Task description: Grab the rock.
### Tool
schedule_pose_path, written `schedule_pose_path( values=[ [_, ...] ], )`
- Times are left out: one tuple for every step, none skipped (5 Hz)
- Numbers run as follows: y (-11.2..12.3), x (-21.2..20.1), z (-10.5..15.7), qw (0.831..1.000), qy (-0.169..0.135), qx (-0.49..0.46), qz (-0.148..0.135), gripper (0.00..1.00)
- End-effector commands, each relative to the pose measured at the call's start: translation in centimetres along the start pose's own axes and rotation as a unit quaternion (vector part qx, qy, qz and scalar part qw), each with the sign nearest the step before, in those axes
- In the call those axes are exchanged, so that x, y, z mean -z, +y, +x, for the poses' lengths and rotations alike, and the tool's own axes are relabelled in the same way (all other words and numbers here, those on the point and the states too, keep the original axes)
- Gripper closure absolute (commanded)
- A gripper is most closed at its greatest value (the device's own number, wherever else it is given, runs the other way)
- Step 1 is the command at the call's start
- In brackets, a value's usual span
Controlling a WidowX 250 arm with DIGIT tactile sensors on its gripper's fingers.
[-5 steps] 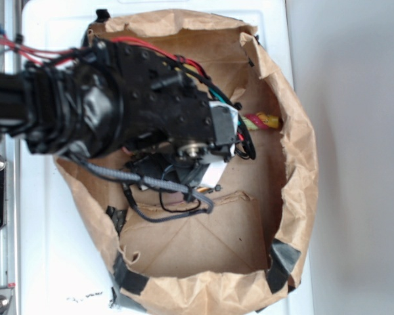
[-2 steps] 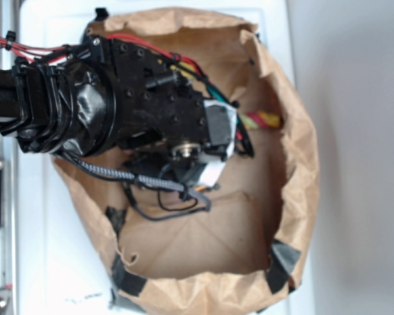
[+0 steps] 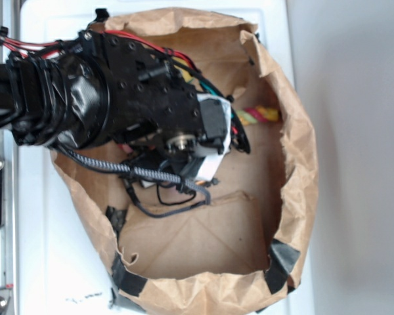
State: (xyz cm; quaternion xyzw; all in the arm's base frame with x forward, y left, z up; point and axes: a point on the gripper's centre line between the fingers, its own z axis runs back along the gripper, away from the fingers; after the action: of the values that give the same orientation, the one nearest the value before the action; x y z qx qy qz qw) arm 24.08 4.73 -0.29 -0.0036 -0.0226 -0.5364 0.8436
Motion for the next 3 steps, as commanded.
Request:
schedule_pose_path(
  values=[
    [-3.2, -1.4, 0.1, 0.988, -0.017, -0.12, -0.099, 1.0],
    [-3.3, -2.9, 1.1, 0.971, -0.02, -0.194, -0.135, 1.0],
    [-4.1, -4.1, 2.5, 0.948, -0.035, -0.29, -0.124, 1.0]
  ],
)
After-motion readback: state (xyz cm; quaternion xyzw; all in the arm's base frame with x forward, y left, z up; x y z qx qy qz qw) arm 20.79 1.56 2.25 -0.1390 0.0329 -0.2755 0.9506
